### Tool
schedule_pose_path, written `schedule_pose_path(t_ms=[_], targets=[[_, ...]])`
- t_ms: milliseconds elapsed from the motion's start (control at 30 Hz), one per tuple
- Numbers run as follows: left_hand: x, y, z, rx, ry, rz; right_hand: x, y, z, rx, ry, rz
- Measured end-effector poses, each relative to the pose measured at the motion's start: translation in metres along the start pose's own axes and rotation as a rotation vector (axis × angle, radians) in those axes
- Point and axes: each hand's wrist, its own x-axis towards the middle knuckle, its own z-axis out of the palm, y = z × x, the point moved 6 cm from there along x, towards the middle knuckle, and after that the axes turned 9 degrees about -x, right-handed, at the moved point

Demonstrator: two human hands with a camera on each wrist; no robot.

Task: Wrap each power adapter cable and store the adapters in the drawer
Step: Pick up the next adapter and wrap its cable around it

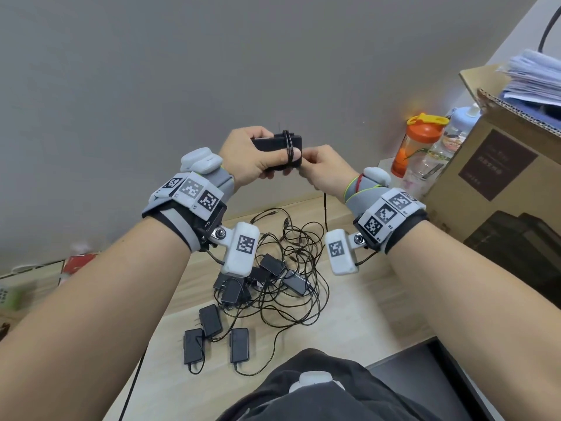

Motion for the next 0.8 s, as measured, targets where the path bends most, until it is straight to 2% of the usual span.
schedule_pose_path(t_ms=[100, 233, 533, 800], targets=[[0.006, 0.001, -0.009, -0.046, 0.106, 0.005, -0.006, -0.008, 0.010, -0.081, -0.078, -0.061], [0.012, -0.004, -0.017, -0.027, 0.169, -0.007, -0.010, -0.022, 0.012, -0.198, -0.099, -0.133], [0.014, -0.013, -0.022, 0.054, 0.148, -0.029, -0.012, -0.040, -0.012, -0.269, -0.040, -0.174], [0.008, -0.016, -0.017, 0.146, -0.008, -0.058, 0.004, -0.045, -0.049, -0.180, 0.125, -0.201]])
